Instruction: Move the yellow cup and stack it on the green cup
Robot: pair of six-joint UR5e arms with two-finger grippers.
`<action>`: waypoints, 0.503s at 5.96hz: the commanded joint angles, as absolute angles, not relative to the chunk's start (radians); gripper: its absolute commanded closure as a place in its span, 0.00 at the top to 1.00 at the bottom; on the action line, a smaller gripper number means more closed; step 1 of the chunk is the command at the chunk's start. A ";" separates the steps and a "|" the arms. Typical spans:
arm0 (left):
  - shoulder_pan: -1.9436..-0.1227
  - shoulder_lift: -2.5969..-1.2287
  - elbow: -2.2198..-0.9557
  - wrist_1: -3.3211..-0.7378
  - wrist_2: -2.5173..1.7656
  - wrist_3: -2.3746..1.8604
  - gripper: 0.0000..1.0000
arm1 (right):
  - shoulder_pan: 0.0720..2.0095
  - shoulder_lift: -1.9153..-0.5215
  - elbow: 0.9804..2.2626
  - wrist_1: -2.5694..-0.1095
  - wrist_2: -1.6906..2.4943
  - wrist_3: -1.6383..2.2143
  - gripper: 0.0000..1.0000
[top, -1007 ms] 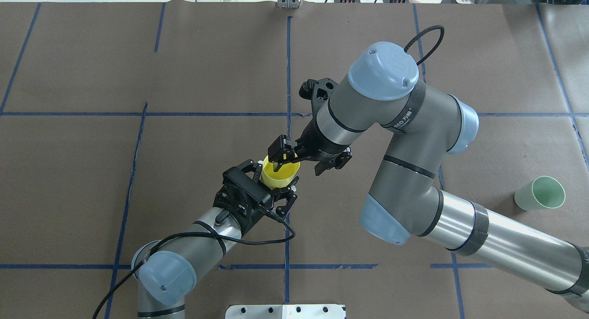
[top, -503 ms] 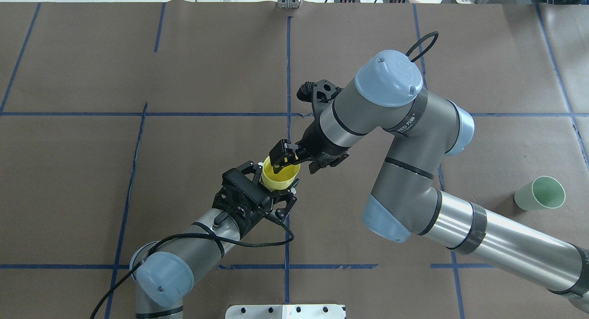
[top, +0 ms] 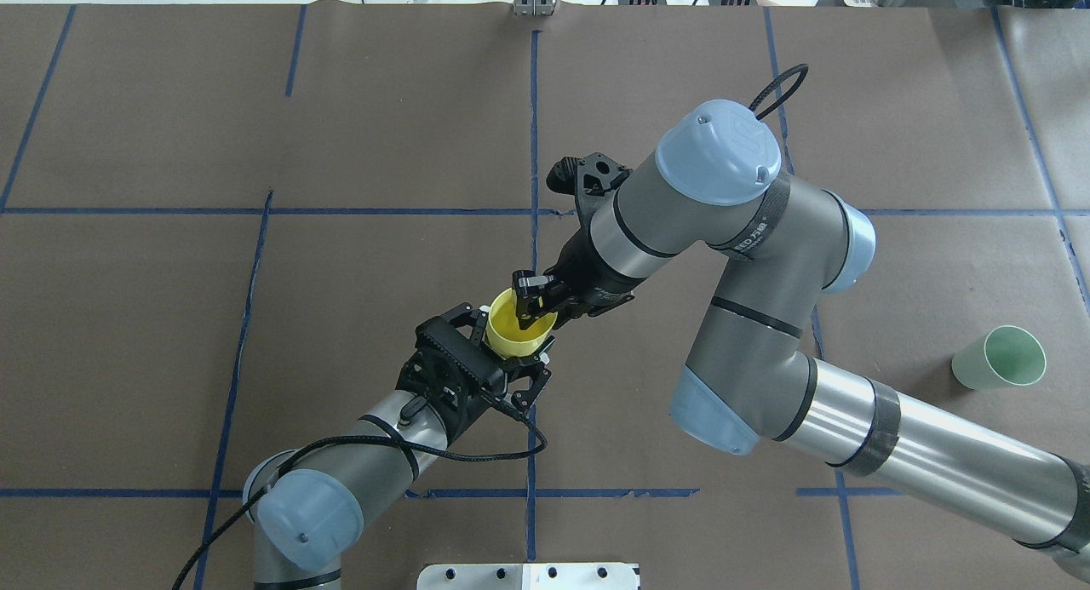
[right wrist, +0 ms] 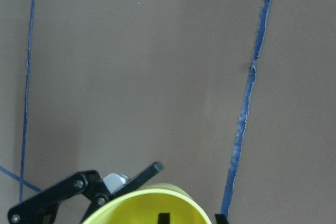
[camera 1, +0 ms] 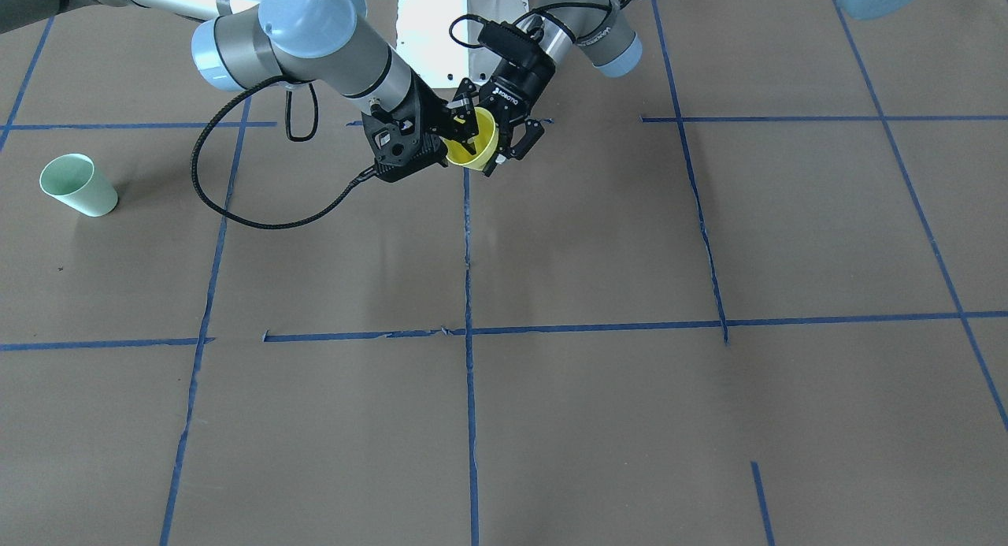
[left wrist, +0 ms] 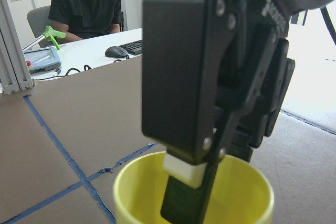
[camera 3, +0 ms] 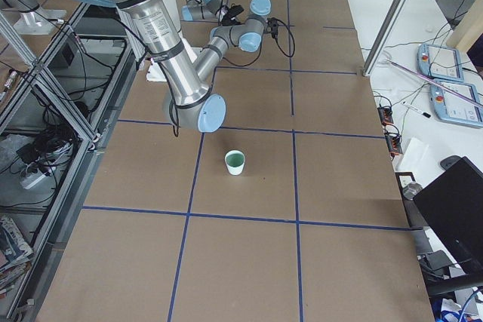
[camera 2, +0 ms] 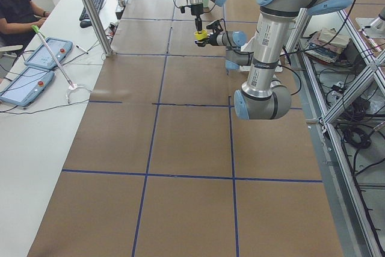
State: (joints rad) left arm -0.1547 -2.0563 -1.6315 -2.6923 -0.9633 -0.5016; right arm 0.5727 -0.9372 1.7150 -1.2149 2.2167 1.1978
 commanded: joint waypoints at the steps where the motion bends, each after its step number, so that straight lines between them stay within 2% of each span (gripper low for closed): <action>1: -0.155 -2.059 -1.631 -2.689 -0.962 -0.500 0.54 | 0.568 -0.939 1.713 -1.212 2.214 1.200 0.02; 2: -0.155 -2.059 -1.629 -2.689 -0.962 -0.489 0.65 | 0.565 -0.940 1.713 -1.210 2.212 1.210 0.00; 3: -0.155 -2.062 -1.631 -2.692 -0.962 -0.442 0.85 | 0.565 -0.943 1.712 -1.212 2.212 1.212 0.00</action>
